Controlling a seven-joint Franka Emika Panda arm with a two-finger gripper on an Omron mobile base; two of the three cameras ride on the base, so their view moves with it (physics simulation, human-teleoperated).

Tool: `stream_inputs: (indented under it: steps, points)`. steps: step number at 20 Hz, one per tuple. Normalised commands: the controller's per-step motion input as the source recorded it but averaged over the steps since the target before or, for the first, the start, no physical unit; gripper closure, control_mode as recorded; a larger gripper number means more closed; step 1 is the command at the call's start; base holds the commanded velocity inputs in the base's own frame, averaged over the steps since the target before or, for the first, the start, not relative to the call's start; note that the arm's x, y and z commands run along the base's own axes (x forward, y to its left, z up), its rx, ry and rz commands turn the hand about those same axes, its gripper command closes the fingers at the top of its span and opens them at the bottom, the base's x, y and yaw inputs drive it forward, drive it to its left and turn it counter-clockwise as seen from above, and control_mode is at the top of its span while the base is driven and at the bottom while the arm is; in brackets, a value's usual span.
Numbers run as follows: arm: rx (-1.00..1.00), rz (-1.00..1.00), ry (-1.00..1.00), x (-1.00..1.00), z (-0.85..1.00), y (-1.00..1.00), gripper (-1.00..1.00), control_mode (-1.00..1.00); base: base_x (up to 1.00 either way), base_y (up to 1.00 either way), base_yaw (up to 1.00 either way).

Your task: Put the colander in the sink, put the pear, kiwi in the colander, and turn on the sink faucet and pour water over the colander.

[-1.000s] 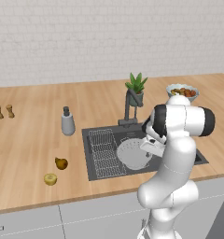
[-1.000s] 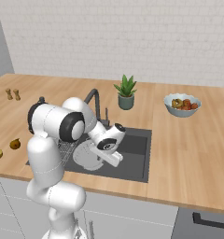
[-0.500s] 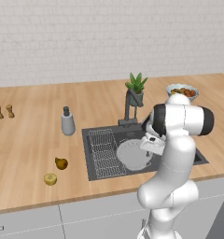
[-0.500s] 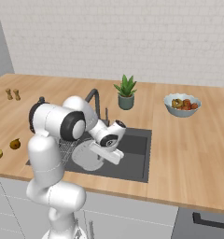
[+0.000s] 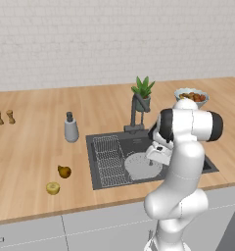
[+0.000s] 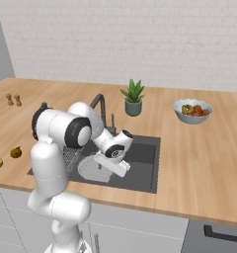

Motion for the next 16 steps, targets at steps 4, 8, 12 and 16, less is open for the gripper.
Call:
stream_inputs:
  steps: [4,8,12,16]
  points:
    - [0.11,0.03,-0.09,-0.02,0.00,-0.27,-1.00,-1.00,0.00,0.00,0.00]
    - [0.09,0.03,-0.04,-0.09,0.21,-0.35,-1.00,-1.00,0.00,0.00,0.00]
    - [0.04,0.07,-0.03,-0.32,0.36,-0.52,-1.00,-1.00,0.00,0.00,0.00]
    - [0.01,0.08,-0.02,-0.28,0.51,-0.41,-1.00,-1.00,0.00,0.00,0.00]
